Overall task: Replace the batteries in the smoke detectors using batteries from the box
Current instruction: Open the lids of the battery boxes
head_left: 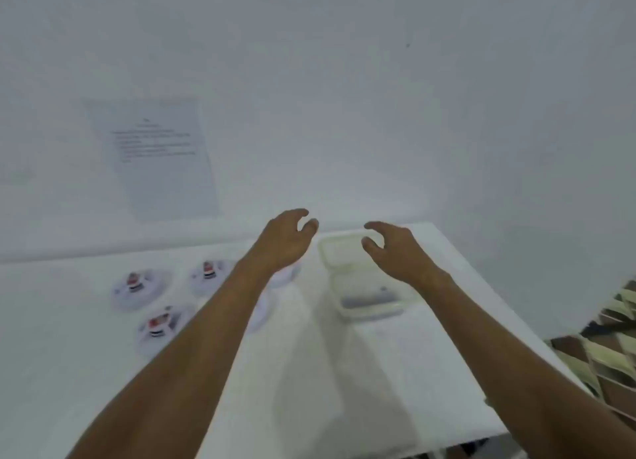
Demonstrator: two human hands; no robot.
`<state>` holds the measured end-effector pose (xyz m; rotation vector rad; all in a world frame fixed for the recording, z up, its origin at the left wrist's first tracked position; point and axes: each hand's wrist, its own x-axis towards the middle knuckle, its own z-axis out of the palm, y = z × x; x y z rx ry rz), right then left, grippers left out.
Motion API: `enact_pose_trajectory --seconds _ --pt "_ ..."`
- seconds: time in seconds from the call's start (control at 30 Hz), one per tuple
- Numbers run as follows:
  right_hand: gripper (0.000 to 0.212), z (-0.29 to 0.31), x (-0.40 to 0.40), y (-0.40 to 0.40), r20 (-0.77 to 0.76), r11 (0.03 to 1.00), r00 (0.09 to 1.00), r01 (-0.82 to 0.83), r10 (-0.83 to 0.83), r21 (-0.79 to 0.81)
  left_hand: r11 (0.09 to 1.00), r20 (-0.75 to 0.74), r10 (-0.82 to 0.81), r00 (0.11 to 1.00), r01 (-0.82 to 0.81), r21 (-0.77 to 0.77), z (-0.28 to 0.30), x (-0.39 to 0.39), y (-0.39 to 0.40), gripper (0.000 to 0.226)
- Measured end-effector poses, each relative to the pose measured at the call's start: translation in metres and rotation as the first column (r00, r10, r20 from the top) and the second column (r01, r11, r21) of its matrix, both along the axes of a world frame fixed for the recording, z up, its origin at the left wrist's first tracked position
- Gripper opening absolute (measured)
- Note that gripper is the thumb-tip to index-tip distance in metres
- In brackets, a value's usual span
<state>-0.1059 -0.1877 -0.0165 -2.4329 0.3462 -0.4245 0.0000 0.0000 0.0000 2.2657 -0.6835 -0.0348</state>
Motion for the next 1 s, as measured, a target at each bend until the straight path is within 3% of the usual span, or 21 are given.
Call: enact_pose_trajectory --seconds 0.2,0.3,0.67,1.0 --pt "0.041 -0.073 -0.035 -0.069 -0.091 0.997 0.995 -0.031 0.037 0.071 0.996 -0.205 0.088 0.975 -0.083 0.033 -0.088 -0.058 -0.073 0.05" --pt "0.043 -0.094 -0.036 -0.083 -0.087 0.993 0.994 -0.053 0.063 0.107 0.985 -0.238 0.172 0.956 -0.17 0.032 -0.109 -0.071 -0.082 0.052" --pt "0.046 -0.111 -0.019 -0.089 -0.117 0.945 0.981 -0.11 0.152 0.309 0.944 -0.279 0.307 0.91 -0.329 -0.034 -0.122 -0.08 -0.094 0.049" --pt "0.038 -0.116 -0.053 -0.087 -0.156 0.885 0.973 -0.083 0.172 0.457 0.926 -0.446 0.23 0.865 -0.336 -0.174 -0.129 -0.111 -0.079 0.046"
